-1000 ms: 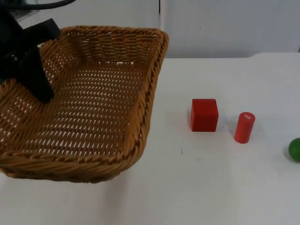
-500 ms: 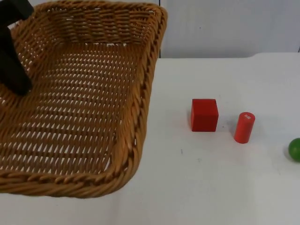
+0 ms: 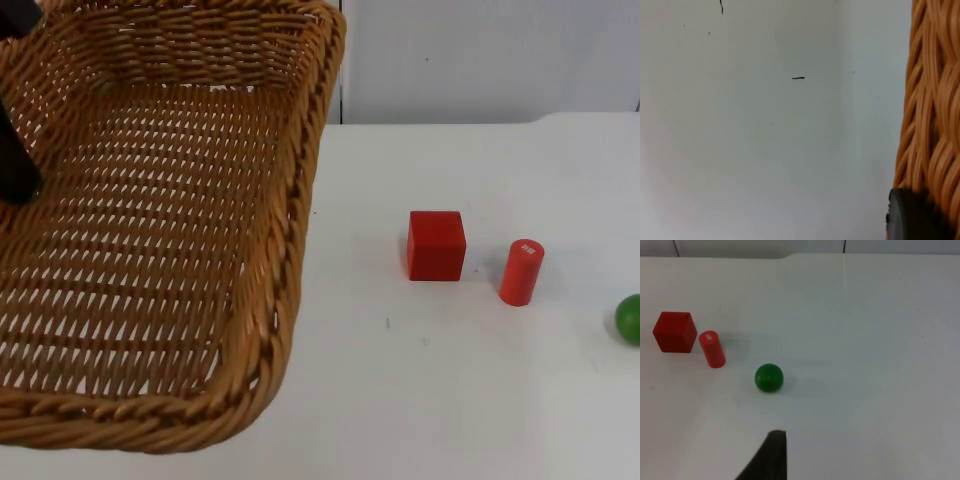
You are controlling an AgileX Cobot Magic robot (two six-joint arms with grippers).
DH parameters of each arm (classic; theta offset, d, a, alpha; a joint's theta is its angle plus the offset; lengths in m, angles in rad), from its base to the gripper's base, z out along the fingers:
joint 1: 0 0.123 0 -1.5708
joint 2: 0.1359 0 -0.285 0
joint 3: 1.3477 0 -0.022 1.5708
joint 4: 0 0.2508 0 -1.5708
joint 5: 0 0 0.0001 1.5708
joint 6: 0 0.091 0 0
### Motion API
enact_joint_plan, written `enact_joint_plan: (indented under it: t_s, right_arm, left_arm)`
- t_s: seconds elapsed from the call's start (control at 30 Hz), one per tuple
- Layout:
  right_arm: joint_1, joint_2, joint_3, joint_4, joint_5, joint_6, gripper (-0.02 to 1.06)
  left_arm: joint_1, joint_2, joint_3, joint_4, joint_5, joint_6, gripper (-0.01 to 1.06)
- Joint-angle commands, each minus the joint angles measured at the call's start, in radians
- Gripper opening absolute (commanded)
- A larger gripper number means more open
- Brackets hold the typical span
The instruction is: Pick up the basket with the left hand and place the object to the left of the red cylinder into the basket with the right hand.
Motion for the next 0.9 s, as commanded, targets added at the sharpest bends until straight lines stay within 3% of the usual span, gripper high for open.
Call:
enact_joint_plan:
  t_s: [0.0,0.47,0.87]
  right_arm:
    - [0.002,-0.004,-0.001,0.000,-0.008,-0.008,1.04]
    - [0.002,0.082,-0.020,-0.003,-0.045,-0.034,1.03]
    - [0.002,0.343,-0.029,-0.003,-0.253,-0.034,1.03]
  left_arm:
    - [-0.003,-0.011,0.000,-0.016,0.006,-0.005,0.00]
    - [-0.003,-0.011,0.000,-0.011,0.006,-0.005,0.00]
    - [-0.003,-0.011,0.000,-0.011,0.006,-0.005,0.00]
